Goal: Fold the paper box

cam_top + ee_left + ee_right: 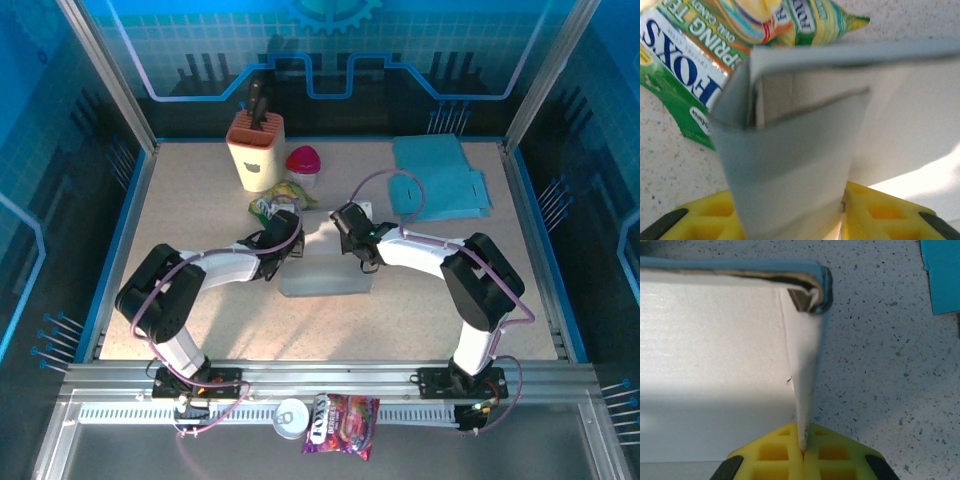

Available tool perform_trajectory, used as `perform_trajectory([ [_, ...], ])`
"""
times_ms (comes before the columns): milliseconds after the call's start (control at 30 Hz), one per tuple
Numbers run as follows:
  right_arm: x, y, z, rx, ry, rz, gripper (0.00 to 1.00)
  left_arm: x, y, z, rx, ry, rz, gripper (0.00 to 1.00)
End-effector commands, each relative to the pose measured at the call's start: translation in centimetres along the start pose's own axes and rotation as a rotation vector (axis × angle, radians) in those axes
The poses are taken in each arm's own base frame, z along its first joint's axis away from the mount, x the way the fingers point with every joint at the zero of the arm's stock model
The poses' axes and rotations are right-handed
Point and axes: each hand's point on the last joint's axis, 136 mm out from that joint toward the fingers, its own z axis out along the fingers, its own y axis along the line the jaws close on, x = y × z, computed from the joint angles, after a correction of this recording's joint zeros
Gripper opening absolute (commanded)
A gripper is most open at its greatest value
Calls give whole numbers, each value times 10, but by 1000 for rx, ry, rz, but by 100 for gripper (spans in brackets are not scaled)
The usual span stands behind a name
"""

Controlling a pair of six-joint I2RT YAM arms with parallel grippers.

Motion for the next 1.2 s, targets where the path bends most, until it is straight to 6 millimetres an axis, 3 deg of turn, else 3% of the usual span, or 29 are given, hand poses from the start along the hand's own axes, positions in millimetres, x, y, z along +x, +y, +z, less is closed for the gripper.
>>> perform_trajectory([
  [0,28,-4,10,-2,106,-37,0,-4,-3,-9,46,-8,26,37],
  [100,28,-3,11,-6,111,-38,0,-7,-7,-9,94,-12,35,36],
  [233,29,-3,12,-10,110,-38,0,-8,-20,-12,199,-30,46,22],
  [367,30,-4,12,-9,114,-46,0,-10,-33,-16,283,-45,58,16],
  [500,29,-3,11,-9,112,-50,0,-11,-29,-14,253,-43,57,9],
  [667,28,-3,10,0,105,-56,0,-12,-11,-7,131,-28,16,0],
  [800,28,0,7,9,91,-56,0,-12,3,-4,4,-23,-16,0],
  [1167,30,15,6,-21,90,-43,0,1,16,-2,-477,-30,-31,0],
])
